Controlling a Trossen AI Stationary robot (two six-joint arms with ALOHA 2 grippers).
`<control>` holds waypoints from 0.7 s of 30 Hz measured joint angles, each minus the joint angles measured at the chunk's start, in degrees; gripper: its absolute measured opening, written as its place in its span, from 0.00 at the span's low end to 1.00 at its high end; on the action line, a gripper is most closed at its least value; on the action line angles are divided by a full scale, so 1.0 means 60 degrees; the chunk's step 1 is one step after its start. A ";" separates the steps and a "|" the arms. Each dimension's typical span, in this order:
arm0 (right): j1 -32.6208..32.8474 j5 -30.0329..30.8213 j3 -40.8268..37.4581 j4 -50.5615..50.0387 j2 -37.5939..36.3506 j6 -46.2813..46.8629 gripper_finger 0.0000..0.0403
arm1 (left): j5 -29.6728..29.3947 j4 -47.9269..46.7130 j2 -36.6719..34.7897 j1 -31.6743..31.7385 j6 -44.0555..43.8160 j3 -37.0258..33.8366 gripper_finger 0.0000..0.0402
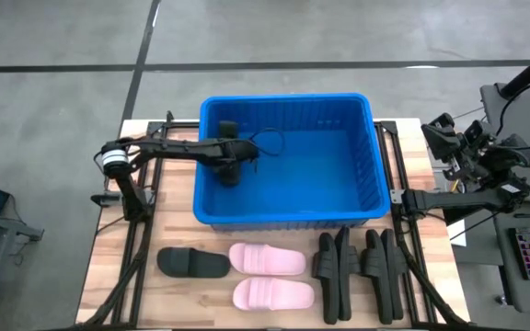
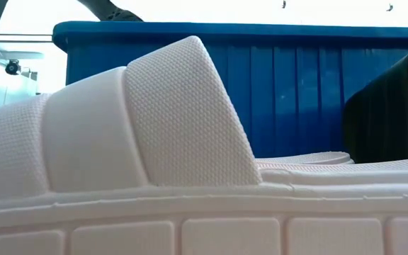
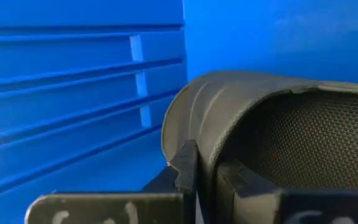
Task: Pick and place slides into bin
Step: Put the black slide into the blue container
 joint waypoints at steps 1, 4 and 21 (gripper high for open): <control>-0.0002 0.0000 0.0000 0.0000 0.0000 0.0000 0.07 | -0.0003 0.0184 0.0000 0.0060 0.0003 -0.0024 0.00; -0.0003 0.0000 0.0000 0.0000 0.0000 -0.0005 0.07 | 0.0077 0.0596 0.0006 0.0240 -0.0003 -0.0037 0.00; -0.0001 -0.0025 0.0000 0.0004 0.0000 -0.0011 0.07 | 0.0851 0.0755 0.0847 0.0875 0.0756 -0.0088 0.00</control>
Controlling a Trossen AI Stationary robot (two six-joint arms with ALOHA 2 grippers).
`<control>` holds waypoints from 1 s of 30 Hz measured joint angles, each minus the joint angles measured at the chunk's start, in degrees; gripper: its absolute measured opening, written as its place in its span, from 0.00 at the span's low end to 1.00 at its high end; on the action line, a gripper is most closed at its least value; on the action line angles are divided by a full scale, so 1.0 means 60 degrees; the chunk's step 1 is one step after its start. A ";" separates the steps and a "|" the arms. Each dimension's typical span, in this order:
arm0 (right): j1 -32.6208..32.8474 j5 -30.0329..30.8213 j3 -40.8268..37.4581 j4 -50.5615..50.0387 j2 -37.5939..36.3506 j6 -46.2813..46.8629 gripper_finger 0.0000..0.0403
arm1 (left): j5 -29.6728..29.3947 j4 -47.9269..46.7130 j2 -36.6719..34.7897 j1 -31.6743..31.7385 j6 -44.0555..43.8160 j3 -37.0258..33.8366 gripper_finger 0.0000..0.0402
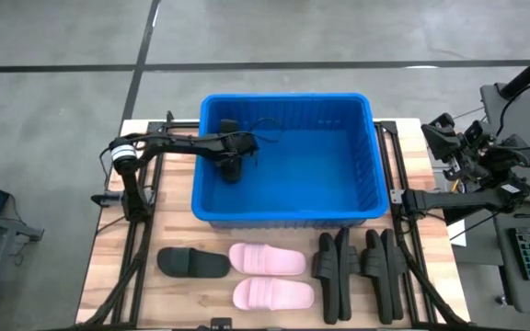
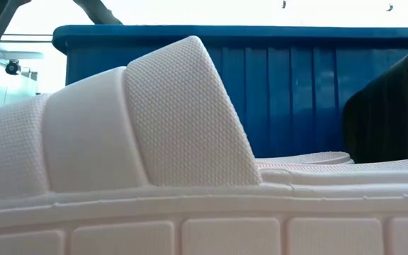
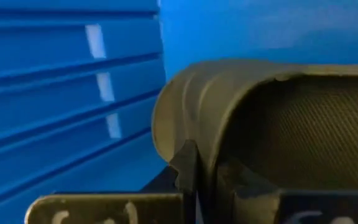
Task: Pick and place slides into bin
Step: Put the black slide into the blue container
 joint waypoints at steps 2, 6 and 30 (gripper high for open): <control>0.0001 -0.0003 0.0000 0.0000 0.0000 0.0025 0.07 | 0.0070 0.0014 0.0046 0.0041 -0.0006 -0.0002 0.00; 0.0000 -0.0004 0.0000 0.0000 0.0000 0.0025 0.07 | 0.0384 0.0015 -0.0046 0.0109 -0.0004 -0.0005 0.04; -0.0003 -0.0004 0.0000 -0.0011 0.0000 0.0073 0.07 | 0.1050 -0.0642 -0.0503 0.0126 -0.0002 0.0835 0.86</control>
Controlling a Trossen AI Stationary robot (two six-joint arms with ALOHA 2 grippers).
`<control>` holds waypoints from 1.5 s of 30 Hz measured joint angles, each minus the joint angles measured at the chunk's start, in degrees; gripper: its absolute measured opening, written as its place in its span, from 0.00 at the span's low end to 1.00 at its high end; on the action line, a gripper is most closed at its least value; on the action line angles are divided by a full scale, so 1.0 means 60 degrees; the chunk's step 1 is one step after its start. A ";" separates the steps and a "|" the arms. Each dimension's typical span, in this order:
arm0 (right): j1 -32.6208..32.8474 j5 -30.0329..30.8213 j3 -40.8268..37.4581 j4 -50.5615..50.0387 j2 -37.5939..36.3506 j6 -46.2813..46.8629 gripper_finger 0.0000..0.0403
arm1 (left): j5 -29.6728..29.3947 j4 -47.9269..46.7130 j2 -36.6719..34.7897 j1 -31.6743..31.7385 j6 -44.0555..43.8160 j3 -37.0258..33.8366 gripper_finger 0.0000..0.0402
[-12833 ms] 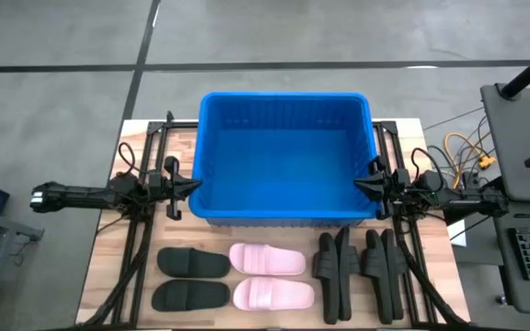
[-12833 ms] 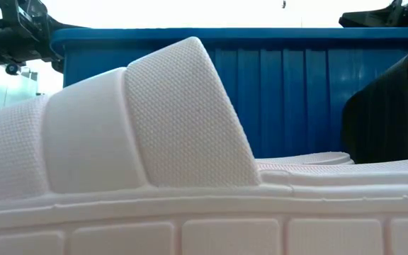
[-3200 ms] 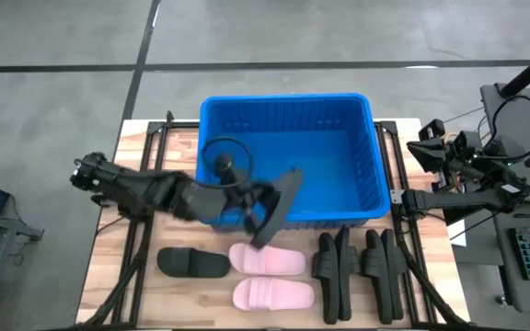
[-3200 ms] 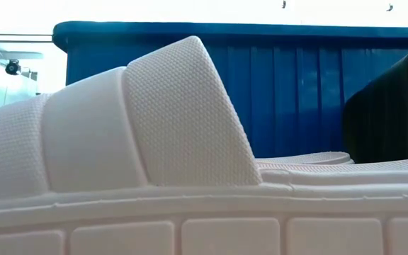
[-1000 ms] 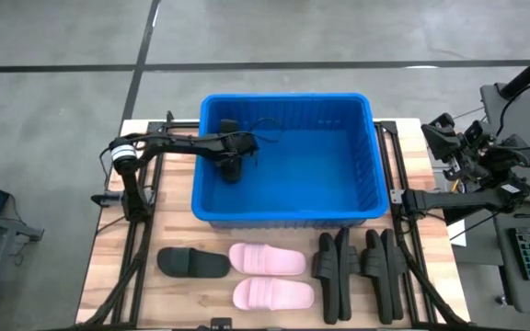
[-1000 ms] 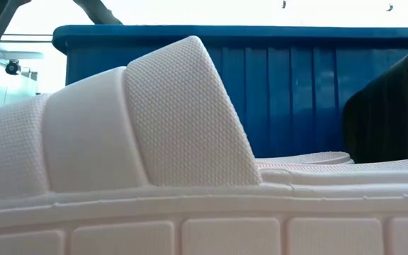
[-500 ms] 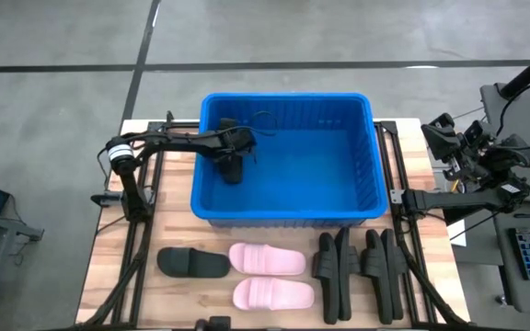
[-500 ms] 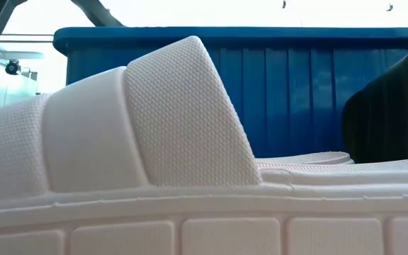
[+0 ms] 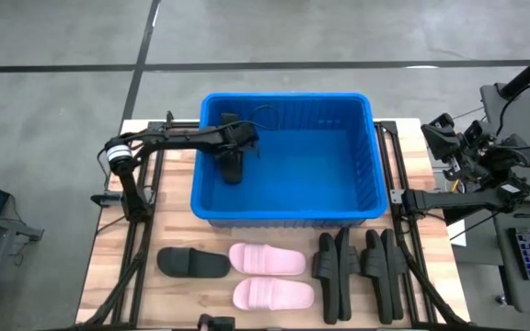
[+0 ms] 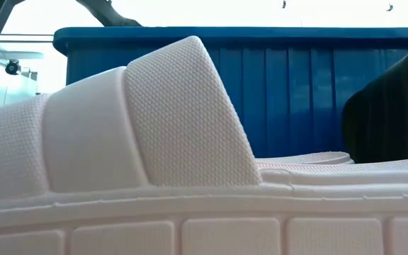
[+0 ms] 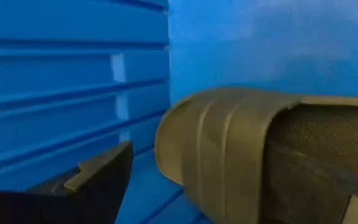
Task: Pick and place slides into bin
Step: Put the black slide into the blue container
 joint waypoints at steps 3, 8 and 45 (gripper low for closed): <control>0.0001 0.0000 0.0000 -0.0008 0.0003 -0.0006 0.07 | 0.0015 -0.0333 -0.0166 -0.0043 -0.0005 0.0307 0.89; 0.0003 0.0000 0.0000 -0.0023 0.0004 -0.0036 0.07 | -0.0032 -0.1332 -0.0652 -0.0316 -0.0007 0.0755 0.89; 0.0002 0.0011 0.0000 -0.0068 0.0004 -0.3340 0.07 | 0.6340 -0.3783 -0.4189 -0.5209 -1.7603 0.3151 0.89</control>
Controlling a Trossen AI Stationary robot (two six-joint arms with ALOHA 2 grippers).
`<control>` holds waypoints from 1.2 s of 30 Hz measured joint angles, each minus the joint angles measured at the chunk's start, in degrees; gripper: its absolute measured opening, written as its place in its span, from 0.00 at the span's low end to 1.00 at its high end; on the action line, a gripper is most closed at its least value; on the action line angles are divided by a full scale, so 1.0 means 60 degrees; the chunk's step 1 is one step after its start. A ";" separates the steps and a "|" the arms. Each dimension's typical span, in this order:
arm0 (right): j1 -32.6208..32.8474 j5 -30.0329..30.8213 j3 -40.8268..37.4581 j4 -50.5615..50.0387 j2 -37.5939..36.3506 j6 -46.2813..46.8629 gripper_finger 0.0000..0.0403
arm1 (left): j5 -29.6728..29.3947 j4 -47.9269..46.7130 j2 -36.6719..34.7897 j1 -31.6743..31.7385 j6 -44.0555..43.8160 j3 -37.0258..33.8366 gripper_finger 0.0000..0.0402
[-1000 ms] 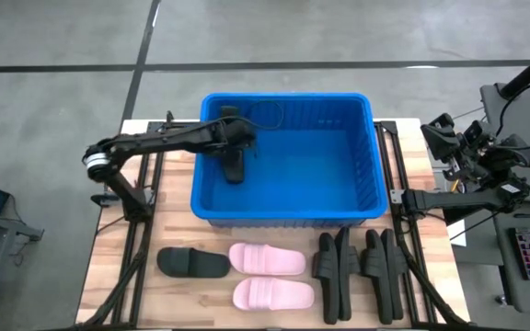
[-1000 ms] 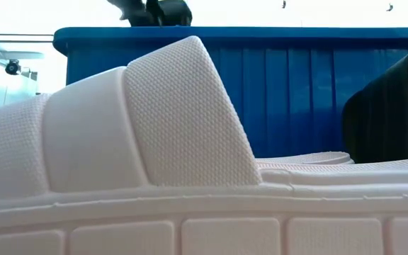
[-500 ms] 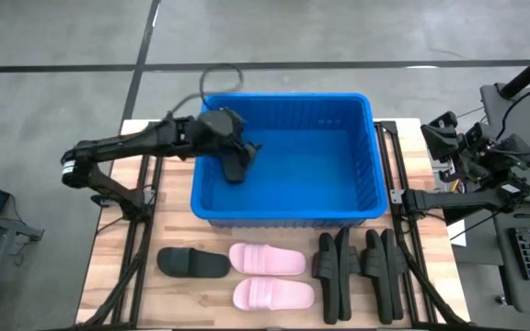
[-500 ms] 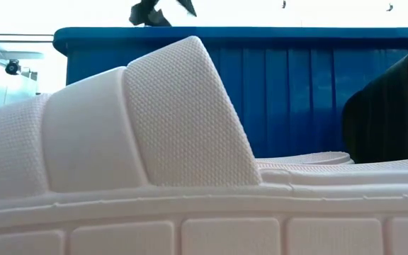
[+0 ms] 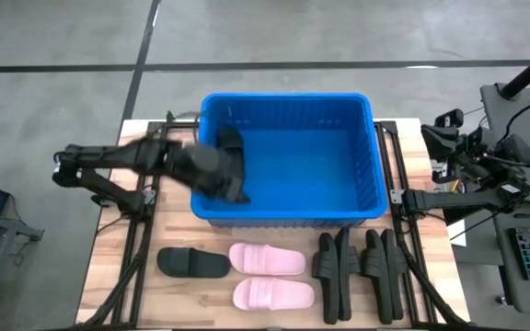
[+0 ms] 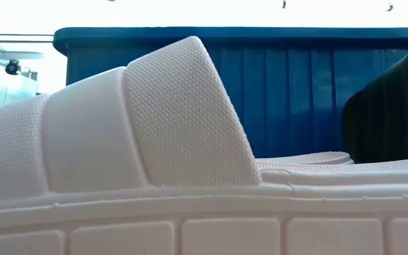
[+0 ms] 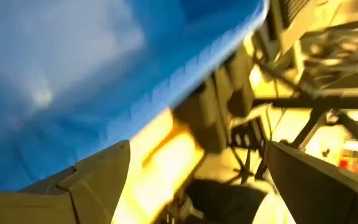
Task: Pick and place slides into bin
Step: Put the black slide into the blue container
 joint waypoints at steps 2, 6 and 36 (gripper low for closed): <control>-0.0002 0.0000 0.0000 -0.0001 -0.0003 0.0003 0.07 | -0.0535 -0.0628 0.0097 -0.0725 -0.1051 -0.0017 0.89; 0.0000 0.0000 0.0000 -0.0007 0.0000 -0.0463 0.07 | -0.1716 -0.1587 0.0459 -0.2049 -0.3228 -0.0024 0.89; -0.0001 0.0000 0.0004 -0.0438 -0.0004 -0.0742 0.07 | 0.0993 -0.5985 0.5834 -0.4609 -0.5417 -0.0075 0.89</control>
